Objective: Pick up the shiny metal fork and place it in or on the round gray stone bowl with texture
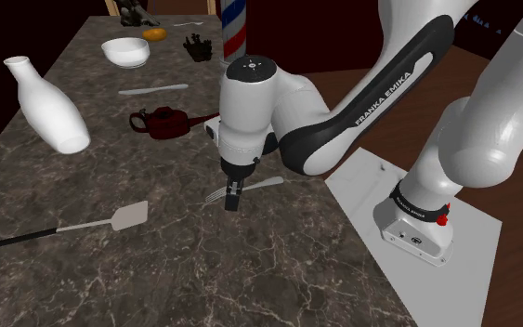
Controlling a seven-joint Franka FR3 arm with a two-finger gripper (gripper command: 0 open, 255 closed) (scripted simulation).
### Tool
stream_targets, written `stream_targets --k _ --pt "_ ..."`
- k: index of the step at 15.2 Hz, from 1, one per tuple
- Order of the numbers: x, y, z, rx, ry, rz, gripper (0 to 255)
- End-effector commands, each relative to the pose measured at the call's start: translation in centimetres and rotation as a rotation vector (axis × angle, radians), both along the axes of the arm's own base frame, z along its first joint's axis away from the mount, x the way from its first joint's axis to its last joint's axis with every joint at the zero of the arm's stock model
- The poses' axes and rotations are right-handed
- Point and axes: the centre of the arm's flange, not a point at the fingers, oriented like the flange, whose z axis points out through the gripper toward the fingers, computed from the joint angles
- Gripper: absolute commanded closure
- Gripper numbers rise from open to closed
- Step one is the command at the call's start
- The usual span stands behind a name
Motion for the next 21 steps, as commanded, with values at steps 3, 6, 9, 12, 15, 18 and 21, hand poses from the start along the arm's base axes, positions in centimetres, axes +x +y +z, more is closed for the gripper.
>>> stream_targets --k 3,6,9,12,15,18,21 --pt "0.0 0.0 0.0 0.000 0.000 0.000 255" --pt "0.0 0.0 0.0 0.000 0.000 0.000 255" --pt "0.0 0.0 0.0 0.000 0.000 0.000 255" --pt "0.0 0.0 1.1 0.000 0.000 0.000 255" --pt "0.0 0.0 2.6 0.000 0.000 0.000 255" --pt "0.0 0.0 4.2 0.000 0.000 0.000 255" --pt "0.0 0.0 5.8 0.000 0.000 0.000 255"
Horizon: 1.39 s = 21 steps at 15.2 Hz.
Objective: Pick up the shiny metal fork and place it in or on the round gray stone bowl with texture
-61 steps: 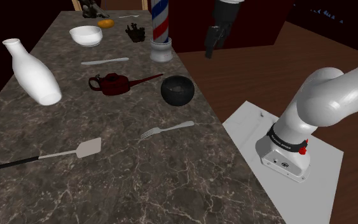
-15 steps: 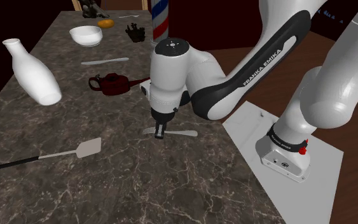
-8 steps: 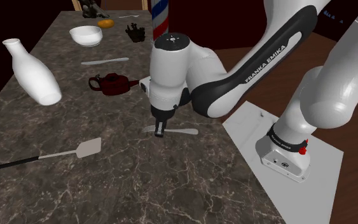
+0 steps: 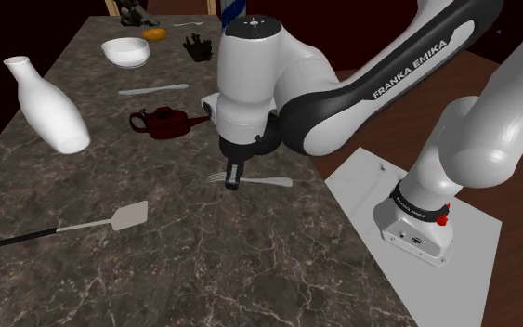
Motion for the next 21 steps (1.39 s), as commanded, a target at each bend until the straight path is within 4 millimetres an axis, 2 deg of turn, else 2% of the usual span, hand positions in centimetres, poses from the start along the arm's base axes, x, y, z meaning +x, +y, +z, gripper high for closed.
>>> stream_targets --k 1,21 --pt "0.1 0.0 1.1 0.000 0.000 0.000 255" --pt "0.1 0.0 11.6 0.000 0.000 0.000 255"
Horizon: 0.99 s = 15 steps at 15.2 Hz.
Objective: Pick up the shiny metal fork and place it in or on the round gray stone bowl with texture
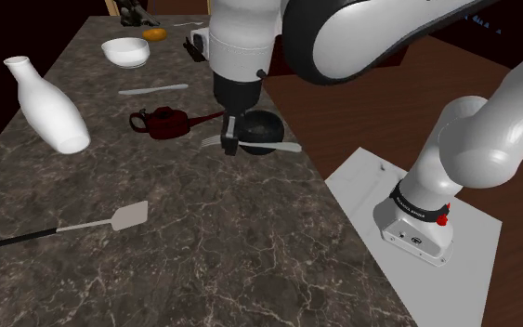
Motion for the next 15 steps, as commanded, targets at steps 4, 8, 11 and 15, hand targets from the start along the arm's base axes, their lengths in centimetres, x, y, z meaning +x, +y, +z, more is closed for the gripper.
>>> stream_targets --k 4,8,11,15 --pt "2.2 -3.3 0.2 0.000 0.000 0.000 255" --pt "5.1 -7.7 -0.4 0.000 0.000 0.000 255" --pt "7.2 -10.9 -0.9 0.000 0.000 0.000 255" --pt "10.4 -15.7 -1.6 0.000 0.000 0.000 255"
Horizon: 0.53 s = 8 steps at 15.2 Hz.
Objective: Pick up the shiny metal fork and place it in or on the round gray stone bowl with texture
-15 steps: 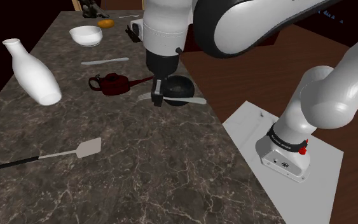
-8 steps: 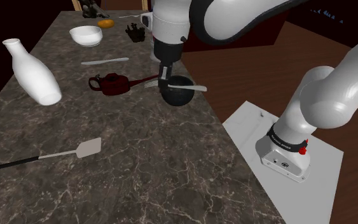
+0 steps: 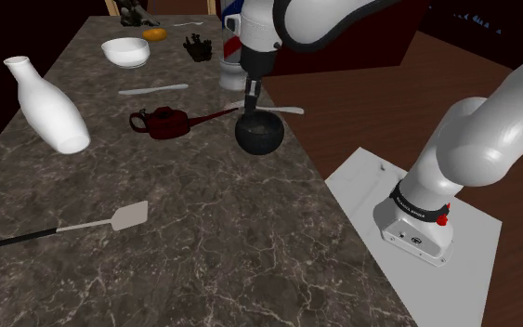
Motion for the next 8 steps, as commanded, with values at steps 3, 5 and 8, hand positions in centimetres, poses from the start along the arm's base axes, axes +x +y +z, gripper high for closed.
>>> stream_targets --k 3,5,8 --pt "1.2 -1.5 -1.5 0.000 -0.001 0.001 255" --pt "1.2 -1.5 -2.6 0.000 -0.001 0.001 255" --pt "1.2 -1.5 -4.2 0.000 -0.001 0.001 255"
